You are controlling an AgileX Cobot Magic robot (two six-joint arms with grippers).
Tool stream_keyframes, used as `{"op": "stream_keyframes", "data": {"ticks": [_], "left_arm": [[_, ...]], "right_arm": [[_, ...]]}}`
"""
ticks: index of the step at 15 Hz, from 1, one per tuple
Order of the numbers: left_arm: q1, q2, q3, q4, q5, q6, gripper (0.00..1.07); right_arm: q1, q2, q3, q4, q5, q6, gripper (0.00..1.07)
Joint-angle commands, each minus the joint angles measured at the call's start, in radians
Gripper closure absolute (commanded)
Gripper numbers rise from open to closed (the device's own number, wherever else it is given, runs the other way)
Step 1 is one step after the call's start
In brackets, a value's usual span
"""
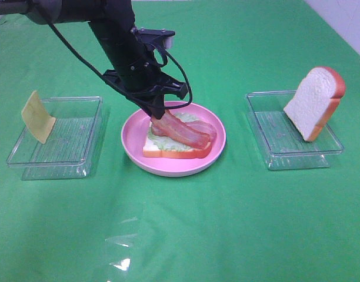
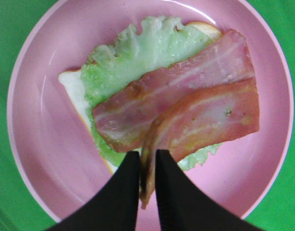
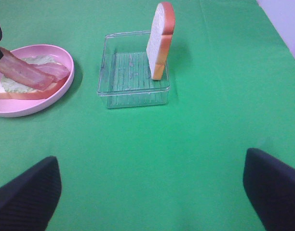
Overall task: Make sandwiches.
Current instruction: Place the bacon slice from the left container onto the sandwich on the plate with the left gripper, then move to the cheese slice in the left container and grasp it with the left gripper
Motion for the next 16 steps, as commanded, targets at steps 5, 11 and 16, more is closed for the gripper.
{"op": "stream_keyframes", "data": {"ticks": [5,11,16], "left_arm": [[0.002,-0.001,-0.125,0.12,0.069,-0.118,0.05],[0.005,-0.014,-0.321,0.248,0.329,-0.19,0.05],[0.156,-0.154,-0.231,0.281,0.329,-0.223,0.06]], "right_arm": [[0.0,-0.024,0.003,0.001,-0.005,0.006,0.09],[0.0,-0.024,0.003,0.001,-0.005,0.006,0.09],[0.0,-0.024,0.003,0.001,-0.005,0.006,0.09]]}}
